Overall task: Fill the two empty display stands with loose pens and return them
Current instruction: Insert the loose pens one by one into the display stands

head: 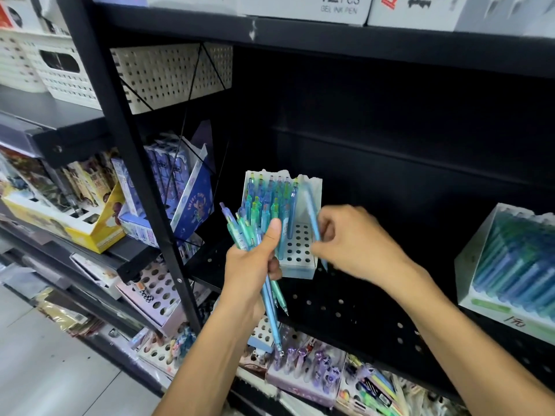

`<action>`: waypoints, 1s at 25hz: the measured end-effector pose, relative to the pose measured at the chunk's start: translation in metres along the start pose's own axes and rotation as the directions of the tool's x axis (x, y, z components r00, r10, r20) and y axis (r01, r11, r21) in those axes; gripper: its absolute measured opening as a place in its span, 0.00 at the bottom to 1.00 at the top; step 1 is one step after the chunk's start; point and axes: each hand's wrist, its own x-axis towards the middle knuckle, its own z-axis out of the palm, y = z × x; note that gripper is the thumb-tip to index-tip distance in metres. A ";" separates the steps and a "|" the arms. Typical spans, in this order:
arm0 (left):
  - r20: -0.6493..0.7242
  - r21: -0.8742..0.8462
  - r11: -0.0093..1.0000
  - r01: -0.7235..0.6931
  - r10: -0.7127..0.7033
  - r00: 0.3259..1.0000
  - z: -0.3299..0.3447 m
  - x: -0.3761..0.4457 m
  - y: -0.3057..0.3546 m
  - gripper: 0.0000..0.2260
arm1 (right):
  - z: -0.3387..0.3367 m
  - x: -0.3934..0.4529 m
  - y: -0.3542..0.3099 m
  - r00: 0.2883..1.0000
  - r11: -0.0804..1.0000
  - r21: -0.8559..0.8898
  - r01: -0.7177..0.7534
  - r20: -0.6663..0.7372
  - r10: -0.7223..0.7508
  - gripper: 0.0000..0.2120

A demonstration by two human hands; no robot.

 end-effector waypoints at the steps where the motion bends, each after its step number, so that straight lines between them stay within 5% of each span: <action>1: -0.024 -0.049 0.999 0.016 -0.017 1.000 -0.002 0.001 0.000 0.20 | 0.000 0.005 0.006 0.997 0.987 0.155 -0.042 -0.059 0.052 0.07; 3: -0.068 -0.150 0.988 0.023 -0.034 0.997 -0.005 0.003 -0.002 0.19 | 0.008 0.017 0.013 0.984 0.925 0.372 -0.085 -0.114 0.136 0.05; 5: -0.091 -0.243 0.970 0.021 -0.044 0.995 -0.005 0.003 -0.005 0.17 | 0.025 0.028 0.013 0.977 0.919 0.388 -0.075 -0.155 0.145 0.03; 10: -0.109 -0.350 0.937 -0.006 -0.034 0.993 -0.011 0.000 -0.006 0.14 | 0.066 0.047 0.012 0.968 0.974 0.217 -0.066 -0.224 0.115 0.04; 17: -0.117 -0.338 0.940 -0.039 -0.001 0.993 -0.019 -0.003 -0.003 0.18 | 0.061 0.047 0.000 0.992 0.994 -0.023 -0.111 -0.066 0.109 0.07; 21: -0.104 -0.364 0.930 -0.048 0.011 0.994 -0.019 -0.002 -0.001 0.19 | 0.031 0.007 -0.020 0.951 0.987 0.143 0.071 -0.309 -0.023 0.03; 23: -0.120 -0.358 0.932 -0.058 0.016 0.993 -0.012 -0.003 0.001 0.21 | 0.024 -0.026 -0.040 0.980 0.947 0.260 0.188 -0.117 -0.163 0.03; 25: -0.155 -0.369 0.928 -0.045 -0.014 0.988 -0.007 -0.004 -0.001 0.22 | 0.033 -0.042 -0.052 0.958 0.967 0.103 0.232 0.148 -0.245 0.04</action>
